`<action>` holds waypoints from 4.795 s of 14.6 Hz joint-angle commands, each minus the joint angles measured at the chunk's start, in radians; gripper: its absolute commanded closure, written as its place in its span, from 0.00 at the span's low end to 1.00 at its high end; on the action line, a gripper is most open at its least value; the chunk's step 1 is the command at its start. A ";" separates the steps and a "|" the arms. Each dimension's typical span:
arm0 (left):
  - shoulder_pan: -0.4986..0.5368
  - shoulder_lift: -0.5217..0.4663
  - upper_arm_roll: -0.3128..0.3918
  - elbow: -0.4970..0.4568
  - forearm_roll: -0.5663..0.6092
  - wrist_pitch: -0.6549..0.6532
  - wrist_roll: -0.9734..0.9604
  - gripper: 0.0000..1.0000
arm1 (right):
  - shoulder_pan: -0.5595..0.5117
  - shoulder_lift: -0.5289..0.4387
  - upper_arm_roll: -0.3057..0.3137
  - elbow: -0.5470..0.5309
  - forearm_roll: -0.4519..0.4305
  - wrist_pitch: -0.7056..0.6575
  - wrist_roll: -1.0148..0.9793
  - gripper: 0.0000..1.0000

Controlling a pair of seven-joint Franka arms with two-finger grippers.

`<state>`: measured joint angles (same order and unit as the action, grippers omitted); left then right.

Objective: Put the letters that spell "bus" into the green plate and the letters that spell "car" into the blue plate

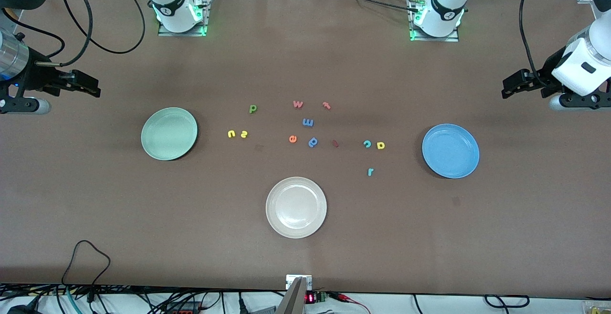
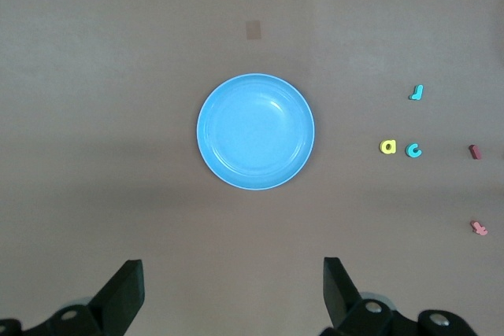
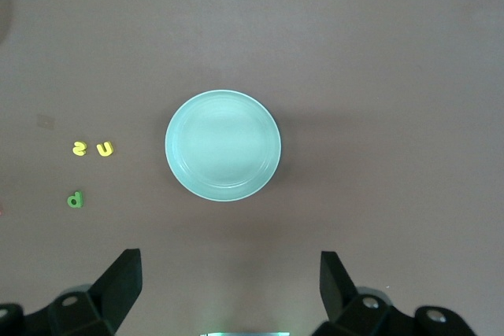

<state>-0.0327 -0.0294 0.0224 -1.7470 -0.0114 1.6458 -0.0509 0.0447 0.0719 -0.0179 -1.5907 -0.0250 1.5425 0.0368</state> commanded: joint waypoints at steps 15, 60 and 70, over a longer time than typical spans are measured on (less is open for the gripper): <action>-0.160 0.526 -0.114 0.173 -0.021 0.353 -0.029 0.23 | 0.237 0.154 0.001 -0.349 0.039 0.480 0.017 0.00; -0.058 0.648 -0.098 0.186 0.030 0.201 0.013 0.99 | 0.442 0.467 0.001 -0.440 0.066 0.944 0.115 0.59; 0.050 0.626 -0.108 0.090 0.030 0.215 0.083 0.00 | 0.356 0.366 -0.002 -0.436 0.068 0.863 0.094 1.00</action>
<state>0.0164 0.6465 -0.0773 -1.6250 0.0030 1.8678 0.0261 0.4624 0.5089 -0.0259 -2.0265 0.0393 2.4662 0.1585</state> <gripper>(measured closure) 0.524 0.740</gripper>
